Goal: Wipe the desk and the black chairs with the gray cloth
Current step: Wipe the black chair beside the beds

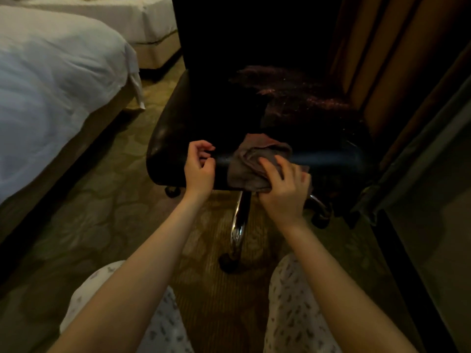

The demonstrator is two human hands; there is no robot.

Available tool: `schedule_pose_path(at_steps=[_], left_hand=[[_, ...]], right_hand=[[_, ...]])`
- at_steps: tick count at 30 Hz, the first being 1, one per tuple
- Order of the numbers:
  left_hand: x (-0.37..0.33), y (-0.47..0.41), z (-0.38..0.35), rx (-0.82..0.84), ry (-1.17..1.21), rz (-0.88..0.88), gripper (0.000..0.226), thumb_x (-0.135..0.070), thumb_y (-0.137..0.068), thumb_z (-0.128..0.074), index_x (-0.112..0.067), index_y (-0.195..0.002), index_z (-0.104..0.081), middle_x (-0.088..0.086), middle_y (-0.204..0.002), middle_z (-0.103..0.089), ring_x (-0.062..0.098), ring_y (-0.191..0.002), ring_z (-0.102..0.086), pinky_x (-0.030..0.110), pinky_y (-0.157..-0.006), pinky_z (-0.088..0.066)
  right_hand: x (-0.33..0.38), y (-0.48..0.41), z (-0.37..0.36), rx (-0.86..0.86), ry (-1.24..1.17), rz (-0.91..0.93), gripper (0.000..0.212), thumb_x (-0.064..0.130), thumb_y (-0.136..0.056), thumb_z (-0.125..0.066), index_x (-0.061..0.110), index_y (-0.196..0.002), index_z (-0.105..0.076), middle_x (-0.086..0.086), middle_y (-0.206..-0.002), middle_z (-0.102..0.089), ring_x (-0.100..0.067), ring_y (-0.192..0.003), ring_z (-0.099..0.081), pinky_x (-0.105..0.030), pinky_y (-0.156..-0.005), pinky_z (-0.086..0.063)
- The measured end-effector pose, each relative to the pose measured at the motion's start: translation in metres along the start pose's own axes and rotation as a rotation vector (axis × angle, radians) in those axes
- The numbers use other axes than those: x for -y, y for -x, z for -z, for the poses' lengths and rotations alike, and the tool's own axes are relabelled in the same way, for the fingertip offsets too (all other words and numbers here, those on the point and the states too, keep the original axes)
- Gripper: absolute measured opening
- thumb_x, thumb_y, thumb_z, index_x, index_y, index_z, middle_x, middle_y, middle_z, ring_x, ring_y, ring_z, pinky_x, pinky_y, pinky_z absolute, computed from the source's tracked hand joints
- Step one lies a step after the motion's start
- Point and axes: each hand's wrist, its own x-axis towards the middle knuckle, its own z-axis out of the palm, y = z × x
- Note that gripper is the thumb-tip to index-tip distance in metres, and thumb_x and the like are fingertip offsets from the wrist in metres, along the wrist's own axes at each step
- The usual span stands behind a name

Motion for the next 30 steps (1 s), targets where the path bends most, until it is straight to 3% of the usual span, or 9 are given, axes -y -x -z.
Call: schedule_pose_path(at_steps=[5,8,11,15,18,20,22,26,30], left_hand=[[0.009,0.006,0.001,-0.052,-0.18,-0.101,0.024,0.0,-0.079,-0.051,-0.013,-0.099,-0.051,-0.005,-0.091,-0.048,0.004,-0.079,-0.045,0.009,-0.071,-0.039],[0.003,0.007,-0.011,-0.091,-0.309,-0.146,0.023,-0.002,-0.077,-0.056,-0.008,-0.099,-0.053,0.002,-0.1,-0.045,0.013,-0.091,-0.041,0.006,-0.075,-0.031],[-0.01,0.013,-0.029,-0.082,-0.476,-0.148,0.029,0.0,-0.075,-0.06,-0.006,-0.103,-0.056,0.007,-0.11,-0.045,0.017,-0.1,-0.036,0.014,-0.08,-0.023],[-0.04,0.016,-0.063,0.039,-0.546,-0.34,0.027,0.0,-0.073,-0.059,-0.009,-0.098,-0.06,0.01,-0.108,-0.051,0.02,-0.099,-0.041,0.025,-0.082,-0.027],[-0.057,0.012,-0.094,0.265,-0.625,-0.351,0.026,-0.007,-0.078,-0.057,-0.014,-0.103,-0.058,0.005,-0.113,-0.05,0.022,-0.106,-0.042,0.025,-0.085,-0.029],[-0.048,0.01,-0.101,0.335,-0.743,-0.339,0.026,-0.013,-0.082,-0.056,-0.014,-0.107,-0.057,0.006,-0.117,-0.05,0.024,-0.109,-0.042,0.028,-0.088,-0.031],[-0.034,0.007,-0.096,0.285,-0.824,-0.385,0.024,-0.017,-0.082,-0.057,-0.012,-0.105,-0.06,0.008,-0.113,-0.053,0.027,-0.104,-0.047,0.032,-0.086,-0.036],[-0.026,0.003,-0.096,0.229,-0.838,-0.425,0.019,-0.017,-0.08,-0.059,-0.011,-0.098,-0.061,0.009,-0.106,-0.056,0.027,-0.095,-0.051,0.033,-0.08,-0.037],[-0.028,0.005,-0.097,0.255,-0.84,-0.38,0.02,-0.02,-0.081,-0.057,-0.013,-0.1,-0.059,0.007,-0.11,-0.054,0.024,-0.099,-0.049,0.031,-0.082,-0.033]], right_hand=[[-0.079,0.01,0.038,0.035,0.134,-0.247,0.054,0.022,-0.067,-0.047,0.018,-0.121,-0.052,-0.021,-0.11,-0.061,-0.034,-0.093,-0.05,-0.045,-0.075,-0.046],[-0.112,0.006,0.058,0.039,0.141,-0.455,0.053,0.013,-0.069,-0.056,0.013,-0.122,-0.051,-0.027,-0.113,-0.056,-0.047,-0.095,-0.054,-0.051,-0.077,-0.043],[-0.112,-0.004,0.065,0.061,0.099,-0.587,0.05,0.01,-0.074,-0.062,0.009,-0.124,-0.057,-0.023,-0.121,-0.053,-0.046,-0.106,-0.049,-0.05,-0.086,-0.037],[-0.093,-0.013,0.065,0.003,0.039,-0.571,0.05,0.011,-0.072,-0.065,0.009,-0.121,-0.06,-0.019,-0.118,-0.056,-0.042,-0.104,-0.052,-0.045,-0.084,-0.039],[-0.077,-0.019,0.056,0.057,0.079,-0.384,0.052,0.015,-0.064,-0.064,0.01,-0.116,-0.064,-0.018,-0.109,-0.061,-0.04,-0.095,-0.057,-0.044,-0.075,-0.043],[-0.081,-0.014,0.054,0.112,0.112,-0.368,0.054,0.013,-0.064,-0.068,0.011,-0.118,-0.063,-0.018,-0.111,-0.061,-0.04,-0.097,-0.057,-0.045,-0.076,-0.043],[-0.1,-0.008,0.06,0.125,0.118,-0.491,0.057,0.009,-0.068,-0.069,0.013,-0.124,-0.058,-0.019,-0.119,-0.056,-0.041,-0.104,-0.052,-0.047,-0.082,-0.041],[-0.149,-0.014,0.079,0.074,0.085,-0.907,0.048,0.023,-0.086,-0.058,0.02,-0.134,-0.048,-0.016,-0.134,-0.047,-0.038,-0.119,-0.043,-0.047,-0.097,-0.035],[-0.161,-0.038,0.087,0.022,-0.035,-0.918,0.046,0.022,-0.086,-0.058,0.019,-0.131,-0.051,-0.014,-0.13,-0.05,-0.035,-0.12,-0.045,-0.049,-0.1,-0.038]])
